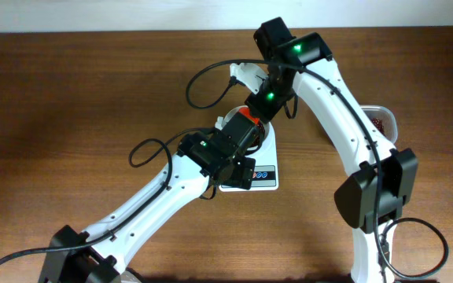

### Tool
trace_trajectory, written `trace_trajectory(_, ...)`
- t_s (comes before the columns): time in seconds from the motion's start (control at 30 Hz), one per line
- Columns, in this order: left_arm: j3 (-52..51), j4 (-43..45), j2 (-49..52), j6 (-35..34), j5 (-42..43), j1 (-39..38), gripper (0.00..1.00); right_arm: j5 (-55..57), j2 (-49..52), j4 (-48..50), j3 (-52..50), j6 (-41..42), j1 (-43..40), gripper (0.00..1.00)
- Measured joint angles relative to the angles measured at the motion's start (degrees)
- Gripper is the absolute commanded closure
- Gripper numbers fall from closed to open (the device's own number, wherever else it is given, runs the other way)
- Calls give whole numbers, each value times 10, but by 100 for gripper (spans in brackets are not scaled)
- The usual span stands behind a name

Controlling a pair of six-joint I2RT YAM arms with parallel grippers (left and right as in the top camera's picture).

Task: Scoop item into bowl and weigh 50g on scale
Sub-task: 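Carry the scoop over the bowl and pour beans in with the right gripper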

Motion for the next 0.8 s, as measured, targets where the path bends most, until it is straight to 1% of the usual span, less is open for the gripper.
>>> trace_trajectory(0.53,0,0,0,0,0,0,1,33,29,16,-1,-2,-11,96)
trace_trajectory(0.8,0,0,0,0,0,0,1,10,24,35,-49,-2,-14,96)
